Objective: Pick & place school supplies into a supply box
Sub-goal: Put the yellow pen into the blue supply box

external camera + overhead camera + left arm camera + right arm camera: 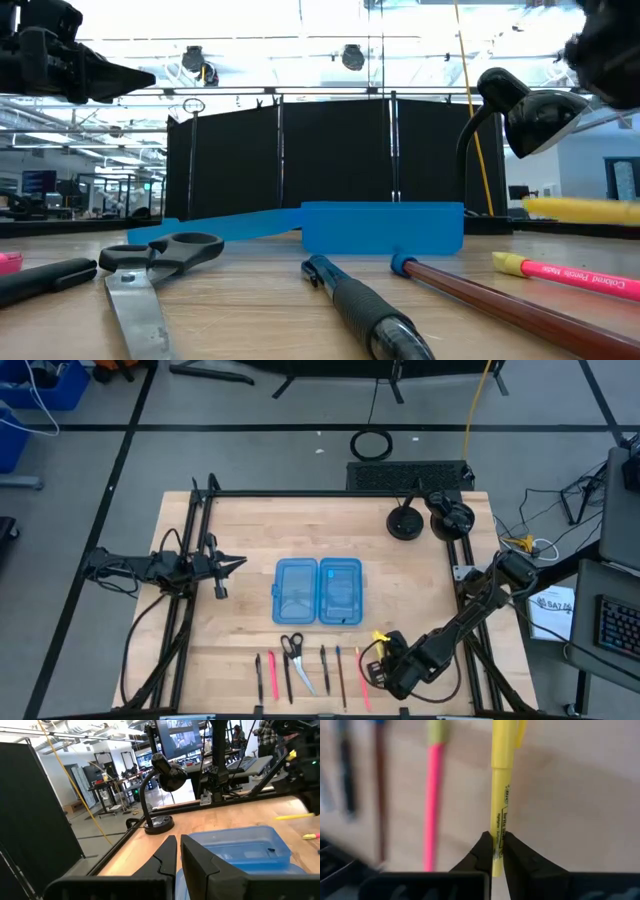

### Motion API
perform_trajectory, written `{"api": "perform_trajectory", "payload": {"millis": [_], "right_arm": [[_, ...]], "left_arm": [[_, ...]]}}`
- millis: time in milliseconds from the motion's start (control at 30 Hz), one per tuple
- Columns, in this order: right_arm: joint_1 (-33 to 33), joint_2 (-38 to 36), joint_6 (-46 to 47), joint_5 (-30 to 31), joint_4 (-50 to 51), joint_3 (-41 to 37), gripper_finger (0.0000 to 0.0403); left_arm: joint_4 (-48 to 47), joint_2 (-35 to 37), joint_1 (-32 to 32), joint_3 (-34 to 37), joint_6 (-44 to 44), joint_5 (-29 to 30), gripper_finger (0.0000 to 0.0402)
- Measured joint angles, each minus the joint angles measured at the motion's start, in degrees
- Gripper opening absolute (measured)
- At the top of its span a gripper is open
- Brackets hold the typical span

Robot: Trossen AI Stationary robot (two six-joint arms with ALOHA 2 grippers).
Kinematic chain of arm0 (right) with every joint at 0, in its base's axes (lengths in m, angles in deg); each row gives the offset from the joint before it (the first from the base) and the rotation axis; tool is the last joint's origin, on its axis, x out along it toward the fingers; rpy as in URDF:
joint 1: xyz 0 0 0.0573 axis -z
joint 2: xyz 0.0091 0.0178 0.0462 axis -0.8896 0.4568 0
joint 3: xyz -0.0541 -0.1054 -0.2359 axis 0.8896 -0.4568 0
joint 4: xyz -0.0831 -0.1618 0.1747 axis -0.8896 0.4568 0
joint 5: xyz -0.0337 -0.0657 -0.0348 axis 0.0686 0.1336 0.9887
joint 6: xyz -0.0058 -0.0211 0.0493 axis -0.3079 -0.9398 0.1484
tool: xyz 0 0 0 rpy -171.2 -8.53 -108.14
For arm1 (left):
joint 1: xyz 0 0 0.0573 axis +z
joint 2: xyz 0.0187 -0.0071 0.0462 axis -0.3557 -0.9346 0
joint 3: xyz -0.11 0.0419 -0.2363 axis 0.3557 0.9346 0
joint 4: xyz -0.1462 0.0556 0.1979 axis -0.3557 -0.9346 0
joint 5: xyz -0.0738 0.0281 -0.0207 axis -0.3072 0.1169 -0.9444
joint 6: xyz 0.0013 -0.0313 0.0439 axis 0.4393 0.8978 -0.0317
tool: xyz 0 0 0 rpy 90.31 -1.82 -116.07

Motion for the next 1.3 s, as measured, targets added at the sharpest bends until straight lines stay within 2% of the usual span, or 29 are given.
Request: {"api": "perform_trajectory", "payload": {"millis": [100,167,300,400,500,667,833,1100,1300], "right_arm": [[-0.04,-2.74,-0.08,1.27,-2.85,0.02,0.0015],[-0.04,-4.96,-1.51,5.96,-3.7,0.23,0.0015],[1.8,-10.1,-6.88,19.53,-2.31,0.49,0.0015],[5.98,-12.93,-13.17,21.62,-1.97,0.52,0.0015],[11.2,-14.26,-18.56,18.71,-2.45,0.52,0.0015],[20.73,-13.7,-26.42,8.33,-5.91,0.52,0.0014],[27.45,-13.64,-30.39,3.64,-8.07,0.55,0.0014],[34.46,-12.53,-33.85,-0.82,-8.45,0.16,0.0014],[38.5,-6.05,-35.62,-7.25,-13.88,0.07,0.0014]], "left_arm": [[0.04,0.01,-0.01,0.0,0.05,-0.01,0.0031],[0.02,0.0,-0.01,0.0,0.07,-0.01,0.0031],[0.27,0.0,0.0,0.0,0.11,-0.01,0.0031],[0.96,0.02,0.0,0.0,0.34,0.01,0.0031],[1.01,0.0,-0.01,0.0,1.29,0.01,0.0031],[1.12,0.01,0.0,0.0,1.31,0.01,0.0031],[1.07,0.0,-0.01,0.0,1.31,-0.01,0.0031],[1.01,0.01,-0.01,0.0,0.91,-0.48,0.0031],[1.84,0.02,-0.01,0.0,0.9,-0.56,0.0031]]}}
